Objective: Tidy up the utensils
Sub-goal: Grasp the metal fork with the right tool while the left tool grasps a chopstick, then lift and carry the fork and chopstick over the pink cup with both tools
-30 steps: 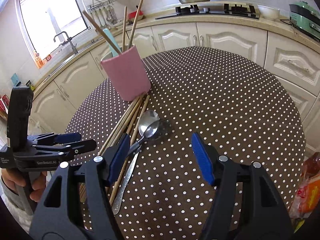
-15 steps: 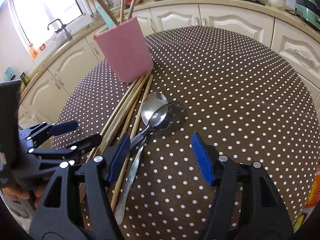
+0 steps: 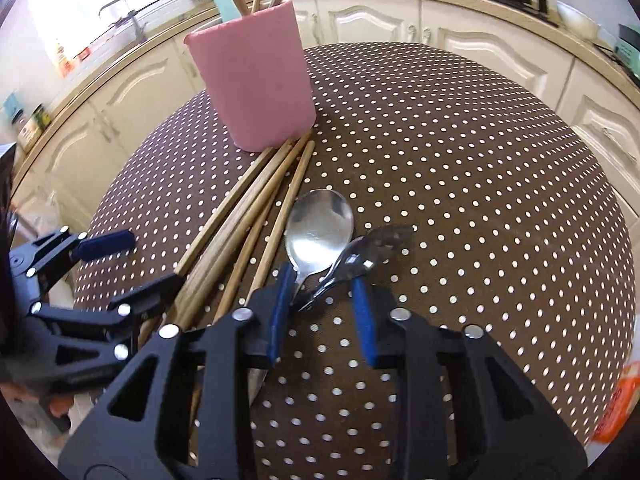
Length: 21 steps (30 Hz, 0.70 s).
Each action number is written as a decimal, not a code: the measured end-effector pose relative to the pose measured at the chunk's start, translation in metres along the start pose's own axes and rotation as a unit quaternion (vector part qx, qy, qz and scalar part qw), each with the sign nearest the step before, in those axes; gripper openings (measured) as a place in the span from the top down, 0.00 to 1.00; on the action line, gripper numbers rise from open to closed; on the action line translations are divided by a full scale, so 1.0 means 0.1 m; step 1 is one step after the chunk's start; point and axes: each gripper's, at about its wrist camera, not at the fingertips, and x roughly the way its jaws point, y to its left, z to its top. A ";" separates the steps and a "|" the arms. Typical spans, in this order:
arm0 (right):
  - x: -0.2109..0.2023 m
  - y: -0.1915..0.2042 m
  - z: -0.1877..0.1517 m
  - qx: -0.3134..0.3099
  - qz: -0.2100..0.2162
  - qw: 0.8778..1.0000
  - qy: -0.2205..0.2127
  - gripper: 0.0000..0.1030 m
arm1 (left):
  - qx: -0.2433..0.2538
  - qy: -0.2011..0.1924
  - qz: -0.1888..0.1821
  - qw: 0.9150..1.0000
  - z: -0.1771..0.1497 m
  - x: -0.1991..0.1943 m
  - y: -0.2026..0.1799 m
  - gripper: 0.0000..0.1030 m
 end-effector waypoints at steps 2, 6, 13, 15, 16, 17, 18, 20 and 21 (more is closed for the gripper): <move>-0.01 -0.09 0.00 -0.003 0.020 1.000 0.013 0.77 | -0.001 0.001 -0.004 1.000 0.03 0.01 0.00 0.29; -0.05 -0.23 0.03 -0.013 0.027 0.999 0.035 0.81 | 0.001 0.003 -0.009 1.000 0.14 0.06 -0.03 0.30; -0.09 -0.35 0.03 -0.018 0.023 0.998 0.048 0.86 | 0.014 0.026 -0.013 0.999 0.42 0.20 -0.13 0.56; -0.09 -0.37 0.03 -0.018 0.024 0.998 0.050 0.87 | 0.019 0.034 -0.012 0.999 0.51 0.25 -0.16 0.59; -0.09 -0.37 0.03 -0.018 0.024 0.998 0.051 0.87 | 0.024 0.036 -0.010 0.999 0.55 0.27 -0.18 0.62; -0.09 -0.37 0.04 -0.018 0.024 0.998 0.052 0.87 | 0.026 0.037 -0.008 0.999 0.60 0.29 -0.21 0.63; -0.08 -0.36 0.05 -0.017 0.023 0.998 0.053 0.88 | 0.029 0.037 -0.007 0.999 0.63 0.31 -0.23 0.68; -0.08 -0.39 0.07 -0.012 0.025 0.998 0.052 0.89 | 0.035 0.038 -0.014 0.999 0.67 0.32 -0.28 0.83; -0.08 -0.39 0.08 -0.010 0.024 0.998 0.049 0.91 | 0.035 0.037 -0.017 0.999 0.68 0.32 -0.30 0.94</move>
